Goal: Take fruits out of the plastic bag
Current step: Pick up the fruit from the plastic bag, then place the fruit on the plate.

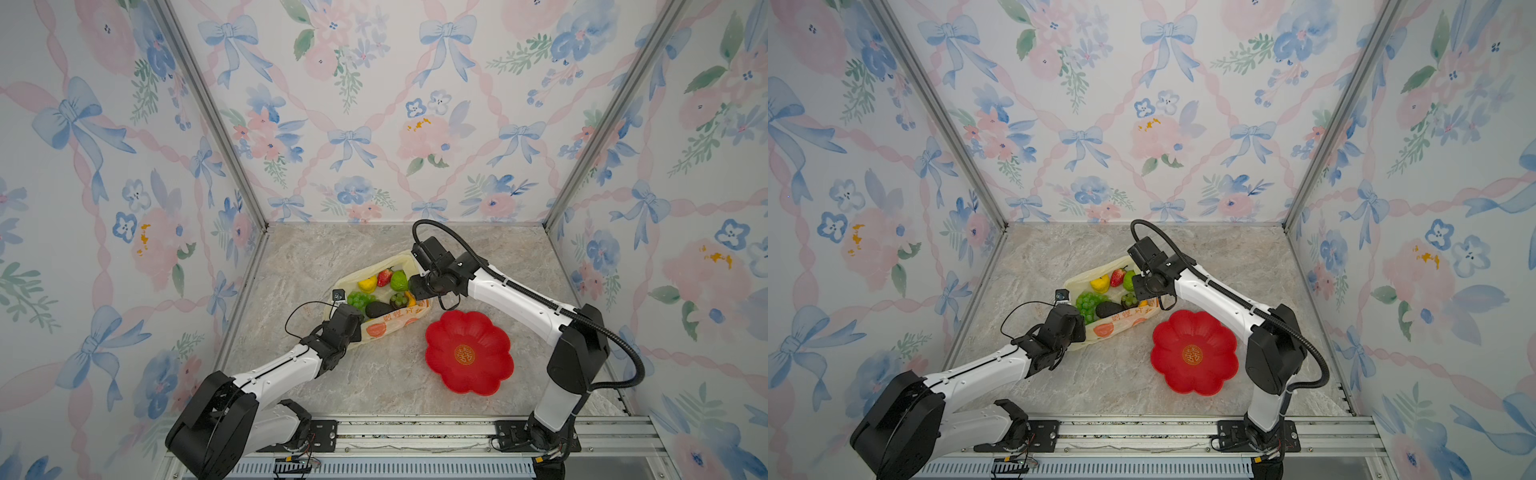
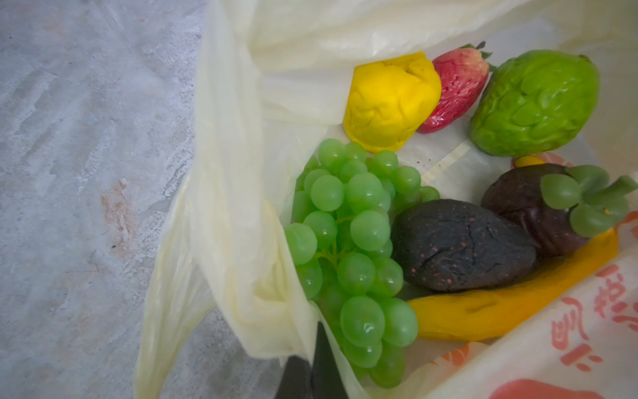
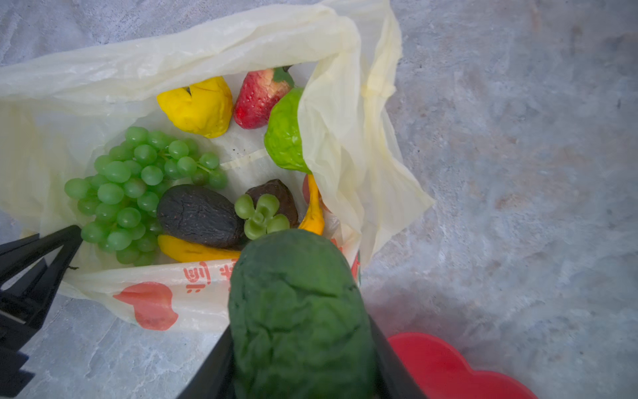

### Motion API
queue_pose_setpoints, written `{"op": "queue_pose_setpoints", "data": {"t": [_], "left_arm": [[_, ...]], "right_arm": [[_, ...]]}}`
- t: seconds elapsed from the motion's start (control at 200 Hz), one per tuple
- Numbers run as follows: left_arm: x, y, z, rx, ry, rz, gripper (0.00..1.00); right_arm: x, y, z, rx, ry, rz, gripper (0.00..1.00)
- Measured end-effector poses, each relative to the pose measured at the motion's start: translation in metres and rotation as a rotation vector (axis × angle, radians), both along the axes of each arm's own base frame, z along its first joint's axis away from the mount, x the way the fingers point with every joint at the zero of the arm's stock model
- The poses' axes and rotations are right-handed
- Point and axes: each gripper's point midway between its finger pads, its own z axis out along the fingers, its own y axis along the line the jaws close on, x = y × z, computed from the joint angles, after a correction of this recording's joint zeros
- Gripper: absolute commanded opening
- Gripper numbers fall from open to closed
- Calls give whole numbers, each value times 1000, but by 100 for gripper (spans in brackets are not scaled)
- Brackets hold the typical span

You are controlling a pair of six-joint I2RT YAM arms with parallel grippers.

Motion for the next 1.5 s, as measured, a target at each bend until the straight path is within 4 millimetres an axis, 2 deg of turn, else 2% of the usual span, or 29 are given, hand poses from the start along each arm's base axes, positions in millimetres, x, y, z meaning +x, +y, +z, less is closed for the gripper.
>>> {"op": "queue_pose_setpoints", "data": {"t": [0.115,0.22,0.52,0.685,1.115,1.5], "left_arm": [[0,0,0,1,0,0,0],[0,0,0,1,0,0,0],[0,0,0,0,0,0,0],[0,0,0,0,0,0,0],[1,0,-2,3,4,0,0],[1,0,-3,4,5,0,0]], "right_arm": [[-7,-17,8,10,-9,-24,40],[-20,-32,6,5,2,-37,40],[-84,-93,-36,-132,157,-79,39],[-117,-120,-50,-192,235,-103,39],[-173,-142,-96,-338,418,-115,40],[-194,-148,-119,-400,497,-152,42]]}}
